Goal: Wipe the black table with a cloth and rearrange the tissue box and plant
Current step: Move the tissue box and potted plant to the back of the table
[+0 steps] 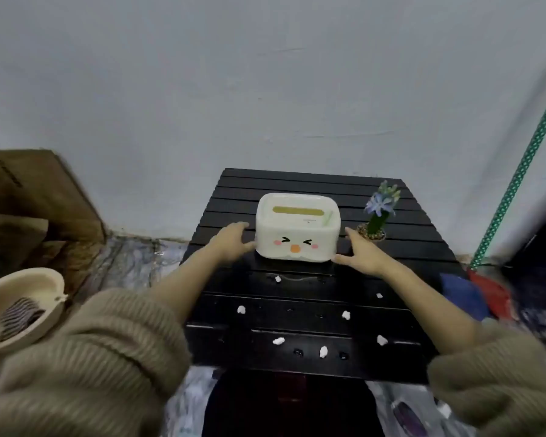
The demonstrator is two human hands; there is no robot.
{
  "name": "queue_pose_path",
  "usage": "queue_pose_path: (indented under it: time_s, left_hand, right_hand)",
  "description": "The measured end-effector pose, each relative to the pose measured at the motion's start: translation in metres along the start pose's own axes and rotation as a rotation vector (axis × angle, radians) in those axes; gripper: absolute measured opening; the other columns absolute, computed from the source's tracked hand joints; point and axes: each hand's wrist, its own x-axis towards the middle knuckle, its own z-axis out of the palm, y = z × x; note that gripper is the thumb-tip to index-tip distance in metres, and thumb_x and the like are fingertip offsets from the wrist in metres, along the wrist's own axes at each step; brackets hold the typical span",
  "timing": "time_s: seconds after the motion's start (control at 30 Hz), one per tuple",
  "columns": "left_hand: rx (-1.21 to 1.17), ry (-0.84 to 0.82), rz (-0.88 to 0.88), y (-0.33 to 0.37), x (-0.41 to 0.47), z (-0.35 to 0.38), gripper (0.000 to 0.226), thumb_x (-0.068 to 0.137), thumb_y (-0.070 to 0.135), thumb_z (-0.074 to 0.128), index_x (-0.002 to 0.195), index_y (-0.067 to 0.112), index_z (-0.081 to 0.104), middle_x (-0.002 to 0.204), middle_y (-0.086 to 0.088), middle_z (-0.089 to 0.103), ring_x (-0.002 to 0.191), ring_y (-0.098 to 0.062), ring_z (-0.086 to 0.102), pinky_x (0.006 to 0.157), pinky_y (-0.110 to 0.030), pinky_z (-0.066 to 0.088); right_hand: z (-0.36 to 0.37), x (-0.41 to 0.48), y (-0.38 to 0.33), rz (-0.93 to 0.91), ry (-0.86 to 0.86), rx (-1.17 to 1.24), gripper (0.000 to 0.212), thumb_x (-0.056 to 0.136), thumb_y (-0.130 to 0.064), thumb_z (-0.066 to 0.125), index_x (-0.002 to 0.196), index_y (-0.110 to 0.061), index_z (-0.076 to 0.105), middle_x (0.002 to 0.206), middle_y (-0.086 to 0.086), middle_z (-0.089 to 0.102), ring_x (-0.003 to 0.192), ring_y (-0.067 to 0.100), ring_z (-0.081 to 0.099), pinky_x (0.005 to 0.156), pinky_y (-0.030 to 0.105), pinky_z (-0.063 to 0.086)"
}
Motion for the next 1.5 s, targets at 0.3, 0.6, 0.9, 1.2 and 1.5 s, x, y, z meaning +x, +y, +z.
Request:
queue_pose_path:
  time_s: [0.3,0.6,0.9,1.2,1.5]
  left_hand:
    - [-0.349,0.237,0.103,0.005,0.032,0.019,0.042,0.079,0.023,0.064,0.117,0.012,0.05,0.119,-0.009,0.059,0.102,-0.018,0.053,0.083,-0.029,0.041]
    - [-0.367,0.4,0.203,0.001,0.101,-0.018,0.043,0.078,0.015,0.065,0.118,0.01,0.05,0.117,-0.009,0.06,0.102,-0.02,0.053,0.084,-0.029,0.039]
    - [-0.361,0.347,0.001,-0.025,0.174,-0.019,0.048,0.08,0.012,0.063,0.125,0.008,0.045,0.13,-0.012,0.055,0.118,-0.028,0.049,0.085,-0.025,0.033]
    - [-0.23,0.249,-0.058,-0.048,0.141,0.0,0.068,0.085,0.021,0.06,0.14,0.006,0.025,0.149,-0.013,0.032,0.137,-0.025,0.031,0.11,-0.032,0.026]
    - [-0.144,0.25,0.095,-0.035,0.086,0.055,0.056,0.089,0.026,0.051,0.14,0.017,0.029,0.15,-0.002,0.032,0.142,-0.014,0.021,0.117,-0.032,0.021]
  right_hand:
    - [0.012,0.029,-0.024,-0.177,0.286,0.187,0.07,0.078,-0.013,0.067,0.134,-0.011,0.026,0.137,0.013,0.044,0.123,0.028,0.046,0.1,0.039,0.04]
    - [-0.014,0.112,-0.05,-0.262,0.361,0.293,0.069,0.078,-0.01,0.066,0.135,-0.012,0.027,0.139,0.012,0.042,0.124,0.026,0.044,0.1,0.033,0.036]
    - [0.0,0.199,-0.056,-0.291,0.305,0.294,0.073,0.079,-0.007,0.061,0.139,-0.014,0.019,0.141,0.012,0.037,0.128,0.027,0.039,0.103,0.036,0.034]
    - [0.009,0.185,-0.049,-0.226,0.295,0.365,0.075,0.083,-0.02,0.061,0.143,-0.015,0.016,0.149,0.01,0.03,0.135,0.022,0.033,0.111,0.035,0.03]
    - [0.038,0.083,-0.03,-0.258,0.257,0.33,0.072,0.086,-0.025,0.058,0.143,-0.021,0.014,0.152,0.0,0.025,0.136,0.008,0.026,0.109,0.024,0.023]
